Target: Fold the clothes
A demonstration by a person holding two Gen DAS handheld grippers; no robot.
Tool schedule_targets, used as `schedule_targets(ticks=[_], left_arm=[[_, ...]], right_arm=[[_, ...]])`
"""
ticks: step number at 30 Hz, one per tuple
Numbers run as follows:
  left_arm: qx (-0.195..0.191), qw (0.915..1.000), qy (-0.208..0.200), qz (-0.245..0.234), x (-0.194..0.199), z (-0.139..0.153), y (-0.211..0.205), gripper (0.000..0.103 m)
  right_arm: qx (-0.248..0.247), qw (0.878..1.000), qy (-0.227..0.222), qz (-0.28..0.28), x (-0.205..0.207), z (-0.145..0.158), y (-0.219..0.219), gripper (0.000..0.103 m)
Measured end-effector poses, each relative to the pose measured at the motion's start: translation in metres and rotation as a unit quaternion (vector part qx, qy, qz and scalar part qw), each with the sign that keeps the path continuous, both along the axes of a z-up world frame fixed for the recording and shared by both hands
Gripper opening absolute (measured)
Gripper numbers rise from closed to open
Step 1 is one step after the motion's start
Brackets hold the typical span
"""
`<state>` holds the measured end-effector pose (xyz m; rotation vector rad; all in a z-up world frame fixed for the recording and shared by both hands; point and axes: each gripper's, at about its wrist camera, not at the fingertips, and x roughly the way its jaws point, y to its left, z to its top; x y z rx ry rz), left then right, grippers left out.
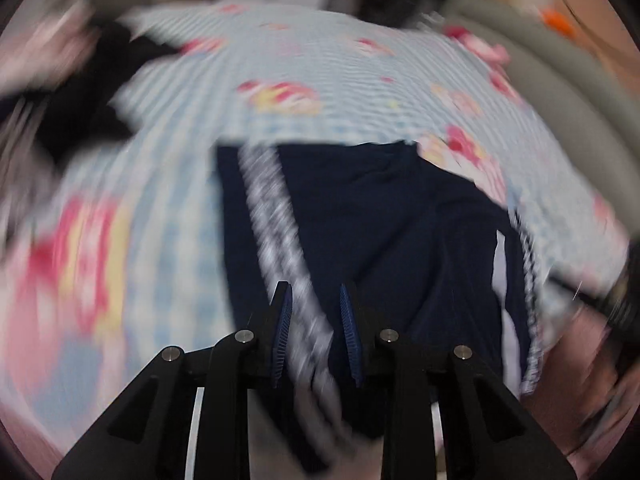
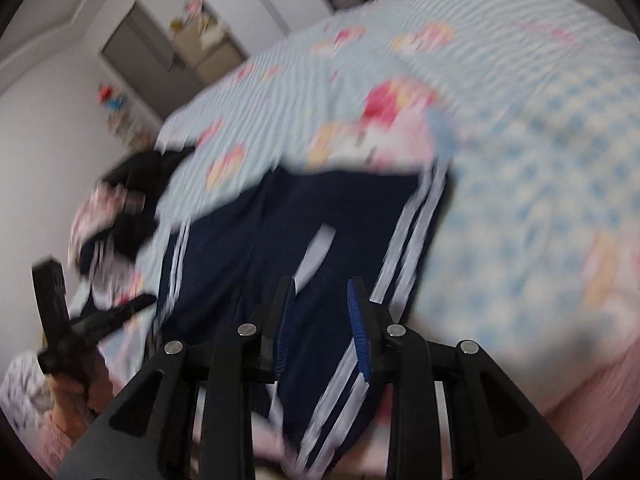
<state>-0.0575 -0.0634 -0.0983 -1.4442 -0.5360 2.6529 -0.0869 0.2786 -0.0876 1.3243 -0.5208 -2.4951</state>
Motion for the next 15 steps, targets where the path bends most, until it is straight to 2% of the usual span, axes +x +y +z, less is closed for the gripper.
schedule_targets(ticks=[2, 4, 5, 6, 11, 15], left_arm=[[0.052, 0.9982, -0.021, 0.020, 0.013, -0.013, -0.013, 0.038], [0.085, 0.9954, -0.032, 0.032, 0.022, -0.023, -0.021, 0.038], [0.105, 0.9932, -0.035, 0.033, 0.026, -0.028, -0.023, 0.038], [0.116, 0.9919, -0.037, 0.035, 0.029, -0.031, -0.024, 0.040], [0.129, 0.9895, -0.053, 0.037, 0.040, -0.043, -0.020, 0.046], [0.145, 0.9874, -0.057, 0.024, 0.041, -0.047, -0.015, 0.044]], right_arm=[[0.013, 1.000, -0.028, -0.001, 0.017, -0.014, -0.004, 0.027], [0.005, 0.999, -0.050, -0.006, 0.030, -0.023, -0.001, 0.030], [0.001, 0.998, -0.058, -0.003, 0.036, -0.027, 0.001, 0.043], [0.001, 0.998, -0.065, 0.001, 0.039, -0.029, 0.001, 0.047], [0.001, 0.997, -0.079, 0.010, 0.049, -0.033, 0.000, 0.049], [-0.010, 0.996, -0.083, 0.034, 0.049, -0.038, -0.008, 0.050]])
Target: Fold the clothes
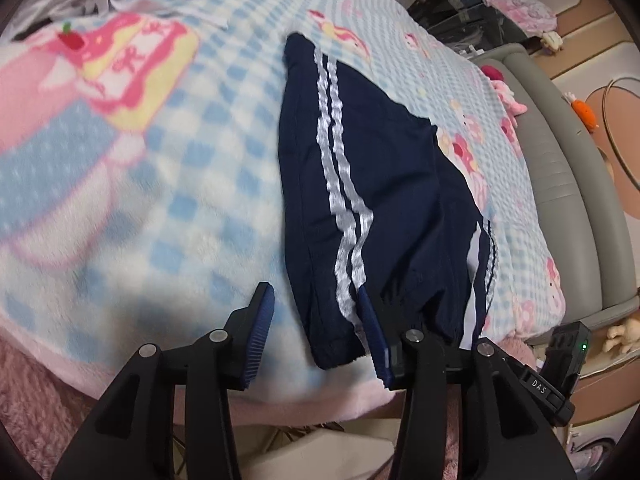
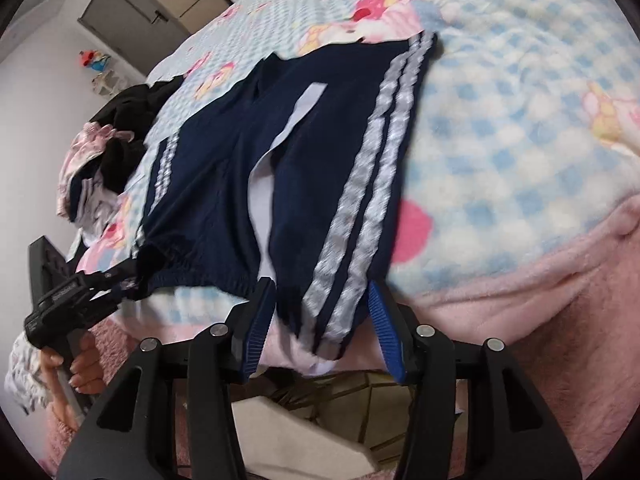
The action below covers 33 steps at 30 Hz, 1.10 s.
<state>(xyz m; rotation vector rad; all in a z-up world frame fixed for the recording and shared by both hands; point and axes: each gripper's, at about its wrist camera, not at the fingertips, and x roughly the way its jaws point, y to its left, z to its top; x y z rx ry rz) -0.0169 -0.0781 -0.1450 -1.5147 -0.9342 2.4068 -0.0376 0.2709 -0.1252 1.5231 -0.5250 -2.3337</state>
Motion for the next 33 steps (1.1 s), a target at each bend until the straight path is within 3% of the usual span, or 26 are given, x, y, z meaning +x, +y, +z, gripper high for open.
schedule_targets(ticks=[5, 8, 10, 12, 14, 15, 16, 17, 19, 24, 28, 31, 33], left_arm=[[0.026, 0.9995, 0.014, -0.014, -0.001, 0.001, 0.007, 0.043], [0.038, 0.9989, 0.020, -0.016, 0.001, 0.002, 0.008, 0.041], [0.040, 0.9987, 0.026, -0.017, 0.000, 0.004, 0.009, 0.040], [0.030, 0.9988, 0.039, -0.009, 0.001, 0.008, 0.008, 0.034], [0.011, 0.9986, 0.052, 0.002, 0.003, 0.012, 0.010, 0.022], [0.002, 0.9984, 0.056, 0.003, 0.004, 0.014, 0.012, 0.021], [-0.006, 0.9983, 0.058, 0.002, 0.004, 0.016, 0.014, 0.020], [-0.018, 0.9978, 0.063, 0.000, 0.005, 0.019, 0.016, 0.018], [-0.043, 0.9965, 0.072, -0.003, 0.007, 0.028, 0.020, 0.017], [-0.086, 0.9916, 0.093, -0.029, 0.016, 0.046, 0.024, 0.017], [-0.092, 0.9939, 0.045, -0.041, 0.014, 0.026, 0.026, 0.017], [-0.073, 0.9967, -0.002, -0.036, 0.008, 0.003, 0.020, 0.020], [-0.052, 0.9981, -0.007, -0.031, 0.006, 0.001, 0.014, 0.022]], right_arm=[[0.001, 1.000, -0.003, 0.013, -0.001, -0.005, -0.006, 0.036], [0.009, 1.000, -0.003, 0.012, -0.002, -0.007, -0.008, 0.036], [0.014, 1.000, -0.003, 0.012, -0.003, -0.007, -0.010, 0.038], [0.016, 1.000, -0.006, 0.015, -0.005, -0.011, -0.015, 0.048], [0.019, 1.000, -0.009, 0.020, -0.008, -0.015, -0.019, 0.052], [0.022, 1.000, -0.007, 0.021, -0.008, -0.015, -0.020, 0.047], [0.026, 0.999, -0.004, 0.022, -0.008, -0.014, -0.020, 0.027], [0.030, 0.999, -0.001, 0.019, -0.007, -0.011, -0.018, 0.020], [0.035, 0.999, 0.007, 0.005, -0.005, -0.003, -0.013, 0.012], [0.051, 0.998, 0.038, -0.018, -0.001, 0.026, -0.002, 0.010], [0.073, 0.995, 0.065, -0.020, 0.000, 0.045, 0.001, 0.010], [0.074, 0.997, 0.007, -0.007, -0.008, 0.009, 0.002, 0.010], [0.065, 0.997, -0.040, -0.003, -0.013, -0.018, 0.004, 0.013]])
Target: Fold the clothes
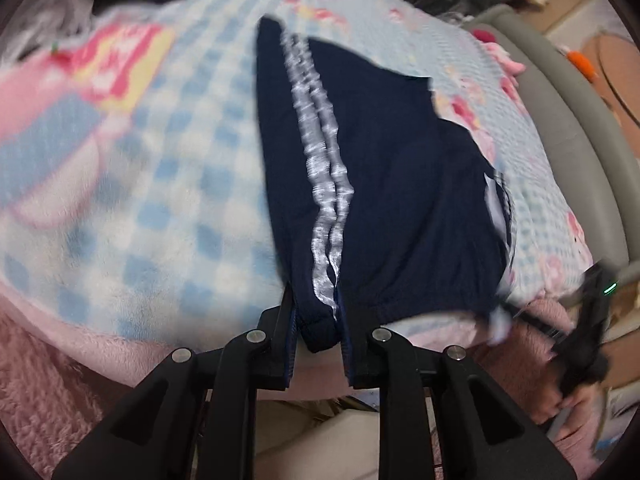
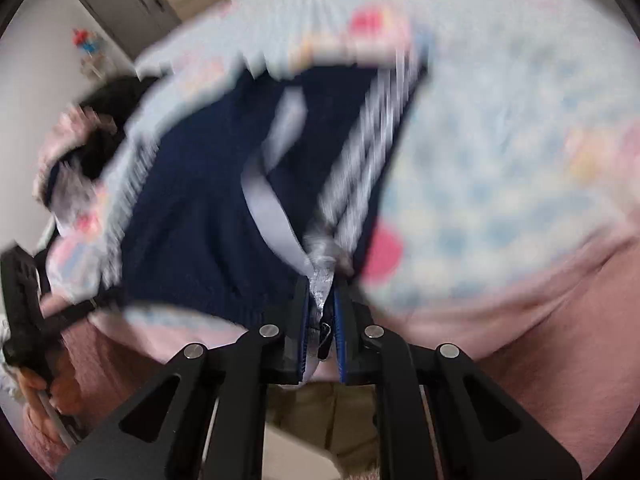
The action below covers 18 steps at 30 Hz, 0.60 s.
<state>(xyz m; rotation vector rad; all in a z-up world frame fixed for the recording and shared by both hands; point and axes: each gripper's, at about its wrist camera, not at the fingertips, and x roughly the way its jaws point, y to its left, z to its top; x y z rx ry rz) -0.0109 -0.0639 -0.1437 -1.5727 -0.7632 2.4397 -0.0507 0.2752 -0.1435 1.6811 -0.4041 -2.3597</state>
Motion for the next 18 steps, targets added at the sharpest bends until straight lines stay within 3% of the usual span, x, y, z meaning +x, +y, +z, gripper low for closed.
schedule_targets(ticks=[3, 7, 10, 14, 17, 18], left_arm=[[0.005, 0.9999, 0.013, 0.006, 0.005, 0.011, -0.008, 0.034], [-0.057, 0.9969, 0.055, 0.006, 0.009, 0.040, -0.011, 0.034], [-0.087, 0.9919, 0.091, -0.012, -0.006, 0.056, -0.010, 0.034], [-0.093, 0.9937, 0.060, -0.016, -0.058, 0.035, -0.005, 0.034], [-0.122, 0.9916, 0.044, 0.002, -0.065, 0.021, -0.009, 0.036], [-0.133, 0.9902, 0.042, 0.009, -0.063, 0.018, -0.012, 0.036]], right_arm=[[-0.048, 0.999, -0.002, -0.021, 0.001, 0.003, 0.014, 0.021], [-0.050, 0.996, 0.059, -0.035, 0.000, 0.034, 0.032, 0.029], [-0.041, 0.995, 0.082, -0.036, -0.014, 0.042, 0.041, 0.044], [-0.034, 0.998, 0.046, -0.016, -0.054, 0.017, 0.032, 0.044], [0.015, 0.998, 0.049, -0.019, -0.058, 0.011, 0.024, 0.027], [0.032, 0.997, 0.061, -0.022, -0.054, 0.015, 0.025, 0.027]])
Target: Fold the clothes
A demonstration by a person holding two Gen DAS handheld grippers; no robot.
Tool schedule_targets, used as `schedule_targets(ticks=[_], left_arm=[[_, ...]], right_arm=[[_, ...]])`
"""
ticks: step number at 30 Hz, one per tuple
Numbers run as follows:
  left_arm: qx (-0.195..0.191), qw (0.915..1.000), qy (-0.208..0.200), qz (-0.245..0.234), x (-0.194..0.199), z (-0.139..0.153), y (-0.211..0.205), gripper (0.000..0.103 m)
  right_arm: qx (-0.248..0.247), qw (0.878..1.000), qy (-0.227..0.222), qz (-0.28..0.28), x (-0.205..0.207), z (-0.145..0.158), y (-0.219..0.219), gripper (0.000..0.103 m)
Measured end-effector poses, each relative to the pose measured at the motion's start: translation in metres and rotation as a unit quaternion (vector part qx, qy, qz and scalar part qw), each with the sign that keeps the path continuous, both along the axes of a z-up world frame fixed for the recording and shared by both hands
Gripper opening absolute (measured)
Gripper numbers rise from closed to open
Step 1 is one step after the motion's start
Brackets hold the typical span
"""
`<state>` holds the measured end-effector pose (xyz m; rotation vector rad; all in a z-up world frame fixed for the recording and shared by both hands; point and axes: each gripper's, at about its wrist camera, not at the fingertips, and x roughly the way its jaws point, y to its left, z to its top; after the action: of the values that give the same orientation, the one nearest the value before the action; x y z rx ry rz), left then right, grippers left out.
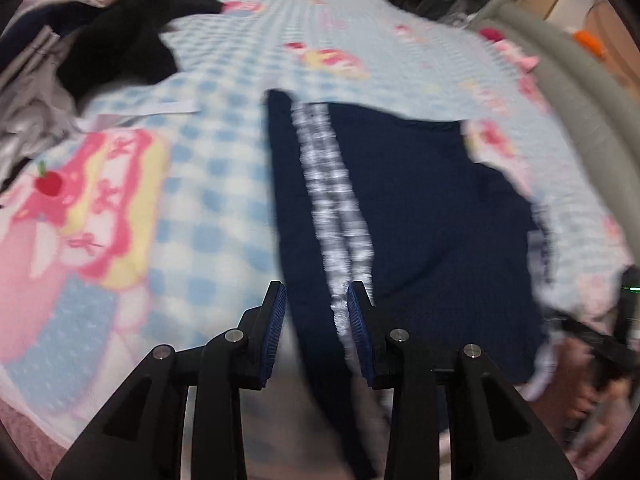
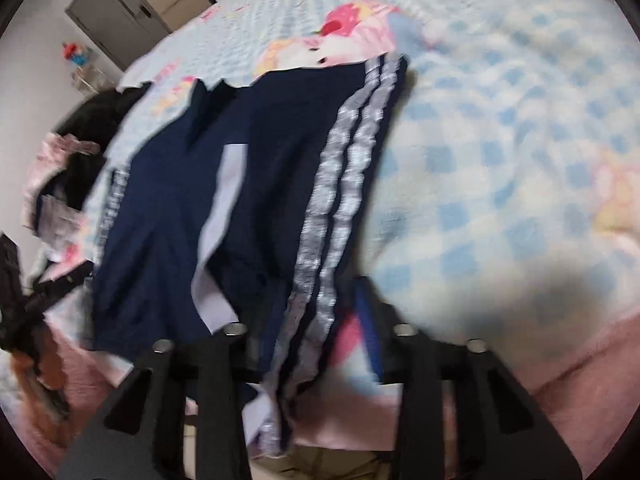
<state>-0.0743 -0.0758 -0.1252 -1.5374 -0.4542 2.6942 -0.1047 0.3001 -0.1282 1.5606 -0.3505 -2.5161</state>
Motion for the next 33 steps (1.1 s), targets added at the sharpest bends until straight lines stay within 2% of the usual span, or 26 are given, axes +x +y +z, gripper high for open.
schedule_targets(ticks=[2, 4, 6, 8, 9, 10, 12, 13, 14, 16, 17, 19, 21, 23, 24, 27, 30, 33], left_arm=[[-0.002, 0.9998, 0.014, 0.011, 0.007, 0.003, -0.007, 0.036], [-0.002, 0.9993, 0.030, 0.021, 0.014, 0.007, -0.014, 0.034], [0.029, 0.9976, 0.063, 0.006, 0.020, 0.016, -0.016, 0.034], [0.053, 0.9944, 0.086, -0.030, 0.021, 0.021, -0.003, 0.034], [0.058, 0.9926, 0.093, -0.052, 0.019, 0.022, 0.007, 0.035], [0.048, 0.9929, 0.086, -0.067, 0.016, 0.020, 0.016, 0.035], [0.008, 0.9947, 0.057, -0.085, 0.007, 0.008, 0.035, 0.035], [-0.013, 0.9958, 0.041, -0.081, 0.004, 0.001, 0.038, 0.034], [-0.018, 0.9962, 0.038, -0.076, 0.005, 0.000, 0.037, 0.034], [-0.014, 0.9961, 0.055, -0.068, 0.011, 0.004, 0.034, 0.034], [-0.006, 0.9944, 0.077, -0.073, 0.017, 0.011, 0.035, 0.034], [0.015, 0.9909, 0.089, -0.100, 0.023, 0.015, 0.044, 0.034], [0.038, 0.9862, 0.098, -0.128, 0.028, 0.017, 0.054, 0.034], [0.060, 0.9801, 0.106, -0.157, 0.033, 0.020, 0.064, 0.034], [0.072, 0.9778, 0.096, -0.172, 0.030, 0.016, 0.071, 0.033], [0.054, 0.9781, 0.062, -0.192, 0.027, 0.003, 0.089, 0.033], [0.044, 0.9805, 0.033, -0.189, 0.023, -0.004, 0.091, 0.032], [0.067, 0.9775, 0.049, -0.194, 0.025, 0.004, 0.082, 0.032]], right_arm=[[0.017, 1.000, 0.016, -0.021, 0.008, 0.007, 0.007, 0.026], [0.011, 0.999, 0.026, -0.045, 0.015, 0.013, 0.018, 0.028], [-0.028, 0.997, 0.040, -0.052, 0.019, 0.020, 0.026, 0.031], [-0.081, 0.995, 0.046, -0.034, 0.018, 0.021, 0.024, 0.044], [-0.095, 0.994, 0.045, -0.023, 0.017, 0.020, 0.020, 0.044], [-0.087, 0.995, 0.038, -0.011, 0.015, 0.017, 0.013, 0.044], [-0.035, 0.999, 0.017, 0.007, 0.011, 0.007, -0.004, 0.043], [-0.004, 1.000, 0.009, 0.008, 0.009, 0.002, -0.011, 0.037], [0.008, 1.000, 0.005, 0.004, 0.009, 0.001, -0.013, 0.034], [-0.014, 1.000, 0.005, -0.014, 0.011, 0.005, -0.005, 0.033], [-0.045, 0.999, 0.005, -0.021, 0.014, 0.007, 0.003, 0.033], [-0.126, 0.992, -0.006, -0.021, 0.021, 0.006, 0.012, 0.034], [-0.181, 0.983, -0.024, -0.009, 0.028, -0.001, 0.010, 0.034], [-0.180, 0.983, -0.034, 0.009, 0.033, -0.004, -0.004, 0.035], [-0.172, 0.984, -0.036, 0.015, 0.032, -0.005, -0.010, 0.035], [-0.149, 0.988, -0.045, 0.006, 0.031, -0.013, -0.014, 0.042], [-0.133, 0.989, -0.066, -0.027, 0.036, -0.020, -0.006, 0.042], [-0.143, 0.987, -0.072, -0.029, 0.036, -0.020, -0.004, 0.050]])
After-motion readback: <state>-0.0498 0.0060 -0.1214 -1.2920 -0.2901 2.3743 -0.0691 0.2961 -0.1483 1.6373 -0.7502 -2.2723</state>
